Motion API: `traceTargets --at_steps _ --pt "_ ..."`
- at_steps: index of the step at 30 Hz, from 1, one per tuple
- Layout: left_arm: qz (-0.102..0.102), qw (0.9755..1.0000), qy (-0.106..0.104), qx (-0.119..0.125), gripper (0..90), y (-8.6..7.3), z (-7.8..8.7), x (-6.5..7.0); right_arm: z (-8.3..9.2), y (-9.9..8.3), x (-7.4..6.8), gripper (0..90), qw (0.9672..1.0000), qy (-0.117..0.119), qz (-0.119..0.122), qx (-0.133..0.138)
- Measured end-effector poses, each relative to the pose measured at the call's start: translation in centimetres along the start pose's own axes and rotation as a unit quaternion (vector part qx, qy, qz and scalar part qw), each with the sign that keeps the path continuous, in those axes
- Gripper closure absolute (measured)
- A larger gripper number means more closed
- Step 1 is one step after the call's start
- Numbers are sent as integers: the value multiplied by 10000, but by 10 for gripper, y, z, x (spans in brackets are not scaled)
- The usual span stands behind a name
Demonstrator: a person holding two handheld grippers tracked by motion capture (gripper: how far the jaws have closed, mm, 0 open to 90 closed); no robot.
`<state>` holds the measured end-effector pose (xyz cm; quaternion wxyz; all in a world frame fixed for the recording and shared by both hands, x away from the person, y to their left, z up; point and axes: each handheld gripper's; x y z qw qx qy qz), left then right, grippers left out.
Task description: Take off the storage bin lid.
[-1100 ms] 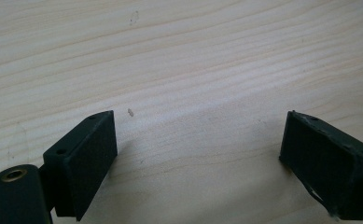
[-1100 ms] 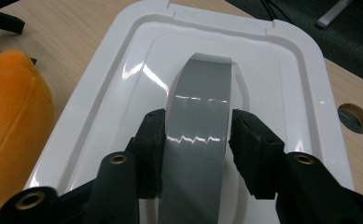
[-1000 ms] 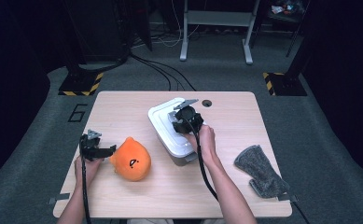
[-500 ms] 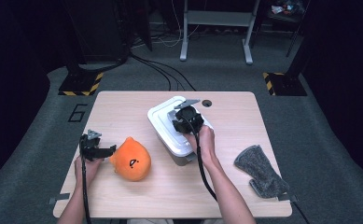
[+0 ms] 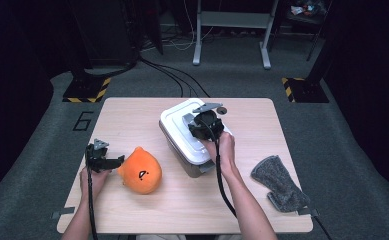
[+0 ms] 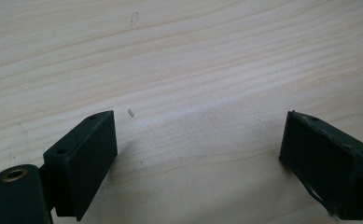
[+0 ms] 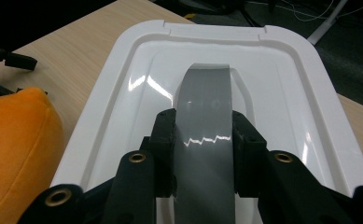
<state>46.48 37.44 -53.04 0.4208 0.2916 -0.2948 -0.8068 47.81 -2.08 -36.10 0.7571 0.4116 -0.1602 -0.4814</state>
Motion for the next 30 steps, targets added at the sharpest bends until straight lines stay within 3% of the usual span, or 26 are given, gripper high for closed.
traceTargets --at_steps 2,6,11,12,14,16,30 --pt "-7 10000 4 -6 106 0 0 0 3 0 1 662 9999 -21 -119 16" --pt "-12 10000 17 0 106 0 0 0 8 2 6 662 10000 -16 -21 91" --pt "-8 10000 25 2 106 0 0 1 15 5 12 662 9996 -44 -180 206" --pt "-8 10000 25 1 106 0 0 1 17 5 15 662 9997 -44 -86 209" --pt "-13 10000 27 2 106 0 0 1 20 6 16 662 9994 -68 -214 259" --pt "7 10000 7 -14 106 0 0 1 24 7 21 662 9994 -85 -164 292" --pt "-5 10000 34 -5 106 0 0 1 47 10 59 662 9969 -346 -477 520"
Point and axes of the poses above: each handheld gripper's, and its own axes: z roughly backward along the jaws, y roughly out of its top, x roughly to its right, and after that the axes turned 15 degrees about -z, right-handed
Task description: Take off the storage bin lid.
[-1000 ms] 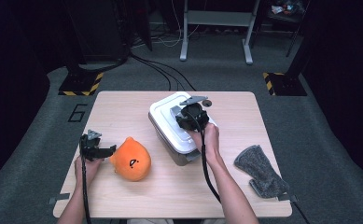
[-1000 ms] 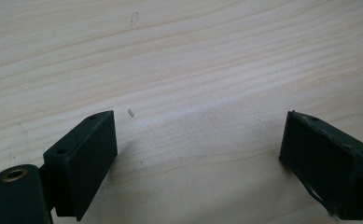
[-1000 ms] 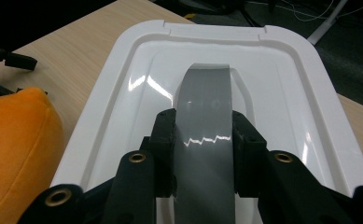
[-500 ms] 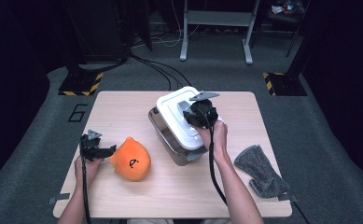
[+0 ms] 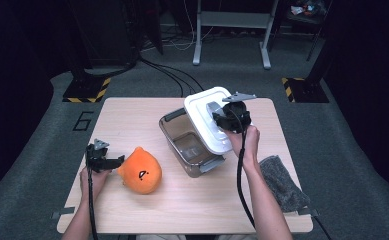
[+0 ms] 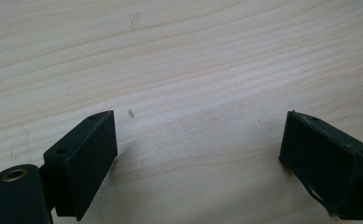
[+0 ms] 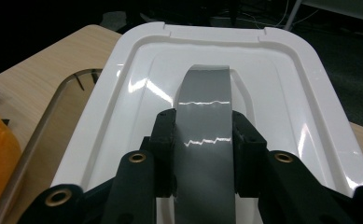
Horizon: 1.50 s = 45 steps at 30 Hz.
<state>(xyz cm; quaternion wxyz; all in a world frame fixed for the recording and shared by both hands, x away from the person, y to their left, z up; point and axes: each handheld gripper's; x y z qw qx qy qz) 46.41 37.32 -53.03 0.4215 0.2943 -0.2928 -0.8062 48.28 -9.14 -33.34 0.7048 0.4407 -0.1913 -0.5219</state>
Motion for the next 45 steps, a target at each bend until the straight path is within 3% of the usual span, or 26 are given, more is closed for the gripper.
traceTargets --at_steps 9,27,45 --pt "3 10000 -1 1 107 0 0 0 7 1 29 662 9994 -245 -216 70" --pt "-11 10000 1 -6 107 0 0 0 11 -7 68 662 9964 -596 -580 173" --pt "0 10000 5 4 107 0 0 0 -17 -28 99 662 9917 -952 -863 -53"
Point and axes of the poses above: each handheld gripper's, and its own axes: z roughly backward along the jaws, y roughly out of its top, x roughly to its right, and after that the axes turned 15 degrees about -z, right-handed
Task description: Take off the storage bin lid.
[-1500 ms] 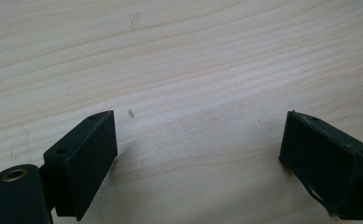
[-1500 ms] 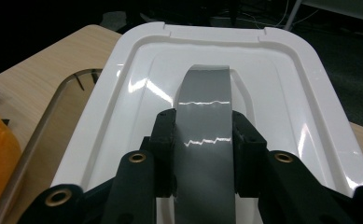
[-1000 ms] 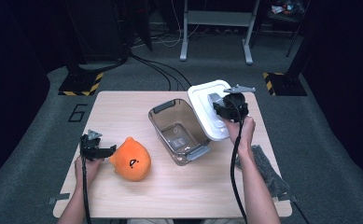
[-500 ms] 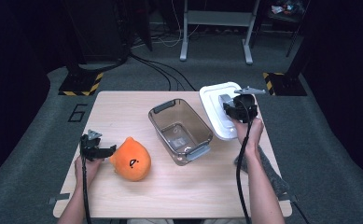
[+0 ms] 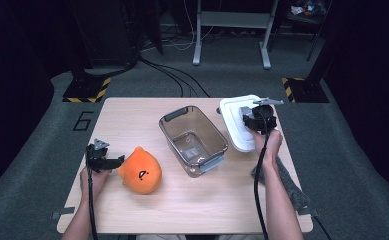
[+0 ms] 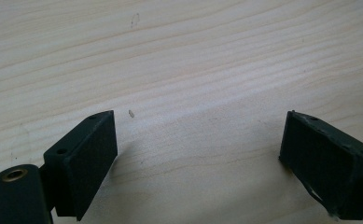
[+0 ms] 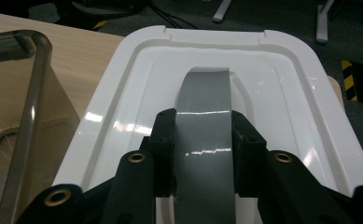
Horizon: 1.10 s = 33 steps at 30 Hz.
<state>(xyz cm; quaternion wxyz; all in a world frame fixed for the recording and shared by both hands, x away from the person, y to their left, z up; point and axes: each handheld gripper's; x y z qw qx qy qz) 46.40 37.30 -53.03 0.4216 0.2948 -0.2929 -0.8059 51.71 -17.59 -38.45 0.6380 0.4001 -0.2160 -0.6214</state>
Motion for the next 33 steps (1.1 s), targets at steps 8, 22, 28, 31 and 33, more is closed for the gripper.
traceTargets --at_steps 8,22,28,31,33 --pt "-2 10000 -3 3 107 0 0 0 -17 -9 5 662 9999 -101 -102 -69" --pt "-11 10000 -4 2 108 0 0 0 -42 -28 11 663 9994 -76 -273 -208" --pt "-19 10000 15 14 108 0 0 1 -50 -37 11 662 9993 -15 -302 -212" --pt "-20 10000 13 12 108 0 0 1 -55 -41 9 662 9991 -1 -368 -219" --pt "-20 10000 15 13 108 0 0 1 -57 -43 9 662 9991 -34 -351 -247"
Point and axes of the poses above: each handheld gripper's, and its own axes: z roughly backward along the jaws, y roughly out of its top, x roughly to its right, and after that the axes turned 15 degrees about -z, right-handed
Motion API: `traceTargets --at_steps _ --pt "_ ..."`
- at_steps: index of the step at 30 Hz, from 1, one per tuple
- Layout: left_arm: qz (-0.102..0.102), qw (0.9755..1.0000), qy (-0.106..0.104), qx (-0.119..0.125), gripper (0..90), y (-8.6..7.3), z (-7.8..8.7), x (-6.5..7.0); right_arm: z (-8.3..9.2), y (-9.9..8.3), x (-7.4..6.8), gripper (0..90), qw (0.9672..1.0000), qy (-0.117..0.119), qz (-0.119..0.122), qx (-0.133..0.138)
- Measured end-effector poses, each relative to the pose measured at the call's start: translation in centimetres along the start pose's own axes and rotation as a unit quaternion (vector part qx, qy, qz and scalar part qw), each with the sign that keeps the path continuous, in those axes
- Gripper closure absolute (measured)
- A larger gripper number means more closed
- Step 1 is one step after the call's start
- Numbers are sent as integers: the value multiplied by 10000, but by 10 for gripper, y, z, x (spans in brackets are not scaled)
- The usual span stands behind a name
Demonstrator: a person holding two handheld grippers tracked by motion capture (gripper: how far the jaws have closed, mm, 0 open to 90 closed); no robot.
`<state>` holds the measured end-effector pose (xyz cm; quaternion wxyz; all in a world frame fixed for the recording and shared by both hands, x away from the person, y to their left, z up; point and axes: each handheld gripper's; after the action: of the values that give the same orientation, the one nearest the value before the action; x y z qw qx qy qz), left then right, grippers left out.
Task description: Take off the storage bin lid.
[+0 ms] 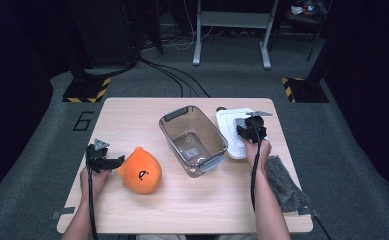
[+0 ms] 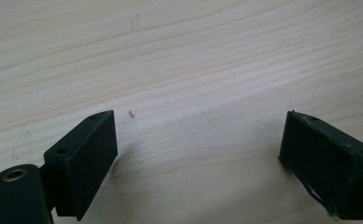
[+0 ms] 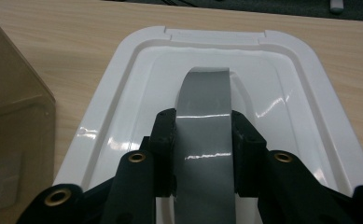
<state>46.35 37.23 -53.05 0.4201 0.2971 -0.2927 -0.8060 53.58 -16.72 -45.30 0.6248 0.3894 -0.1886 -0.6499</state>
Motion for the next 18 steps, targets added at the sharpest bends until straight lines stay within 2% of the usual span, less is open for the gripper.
traceTargets --at_steps 2,4,10,13,18 --pt "-1 10000 -1 -5 108 0 0 0 -4 -2 0 662 10000 29 -77 -9" --pt "-2 10000 6 -1 108 0 0 0 -6 -4 2 662 10000 6 -12 -10" --pt "-1 10000 10 1 109 0 0 0 -15 -9 5 662 10000 19 -53 -48" --pt "-4 10000 13 1 109 0 0 0 -19 -11 5 662 9999 15 -135 -52" --pt "-30 10000 30 4 109 0 0 0 -27 -13 2 662 9999 38 -97 -109"
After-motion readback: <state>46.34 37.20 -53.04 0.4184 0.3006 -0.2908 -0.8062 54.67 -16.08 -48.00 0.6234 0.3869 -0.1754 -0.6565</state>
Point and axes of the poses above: each handheld gripper's, and its own axes: z roughly backward along the jaws, y roughly out of its top, x roughly to its right, and after that the axes turned 15 degrees about -z, right-handed
